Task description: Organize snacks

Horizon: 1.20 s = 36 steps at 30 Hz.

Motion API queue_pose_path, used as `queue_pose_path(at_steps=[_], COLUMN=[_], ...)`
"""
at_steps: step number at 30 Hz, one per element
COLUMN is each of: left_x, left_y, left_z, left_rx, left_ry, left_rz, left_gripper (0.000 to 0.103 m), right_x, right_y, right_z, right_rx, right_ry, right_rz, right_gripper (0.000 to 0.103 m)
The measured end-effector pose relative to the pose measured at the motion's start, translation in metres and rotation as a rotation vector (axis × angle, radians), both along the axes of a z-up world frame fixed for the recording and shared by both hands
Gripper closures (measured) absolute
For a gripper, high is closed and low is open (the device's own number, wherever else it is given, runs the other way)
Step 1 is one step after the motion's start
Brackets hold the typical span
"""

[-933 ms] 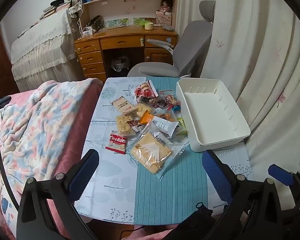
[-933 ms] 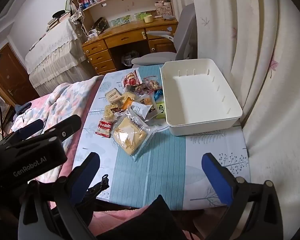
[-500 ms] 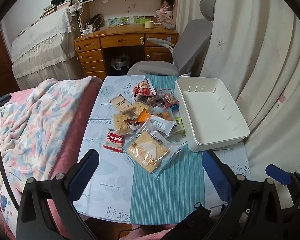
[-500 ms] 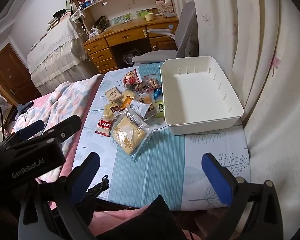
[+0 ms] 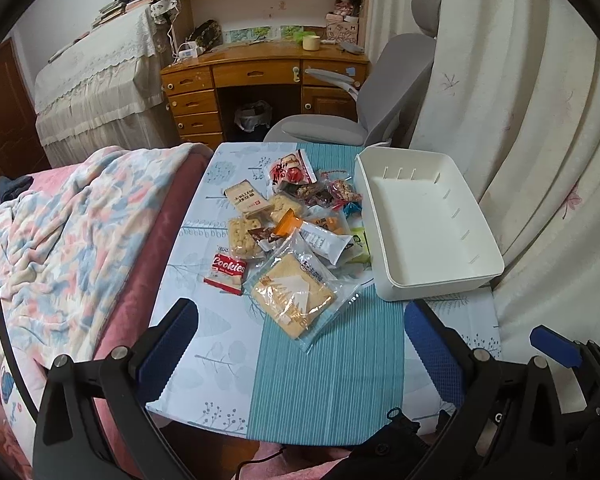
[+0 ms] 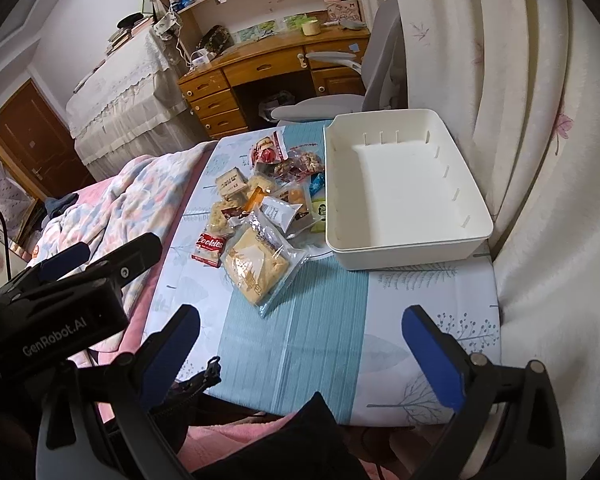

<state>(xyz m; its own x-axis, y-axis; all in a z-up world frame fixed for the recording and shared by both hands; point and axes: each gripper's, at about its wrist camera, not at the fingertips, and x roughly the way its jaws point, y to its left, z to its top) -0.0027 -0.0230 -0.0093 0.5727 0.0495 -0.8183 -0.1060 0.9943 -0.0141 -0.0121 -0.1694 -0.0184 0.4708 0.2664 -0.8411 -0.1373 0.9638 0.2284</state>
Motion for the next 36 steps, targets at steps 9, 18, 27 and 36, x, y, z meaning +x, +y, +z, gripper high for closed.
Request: queue_pose_path(at_steps=[9, 18, 27, 36], left_x=[-0.003, 0.003, 0.015, 0.041], left_y=[-0.008, 0.003, 0.024, 0.059], left_z=[0.003, 0.01, 0.004, -0.012], left_rx=[0.033, 0.01, -0.019, 0.004], left_ry=[0.007, -0.002, 0.024, 0.094], left_rz=[0.049, 0.082, 0.067, 0.043], left_gripper=[0.001, 0.001, 0.001, 0.001], right_x=[0.006, 0.016, 0.036, 0.055], right_y=[-0.012, -0.016, -0.009, 0.015], right_z=[0.0, 0.006, 0.009, 0.007], right_rx=[0.026, 0.05, 0.063, 0.071], right_ry=[-0.018, -0.068, -0.104, -0.118], right_rz=[0.047, 0.064, 0.095, 0.107], right_gripper=[0.002, 0.002, 0.002, 0.002])
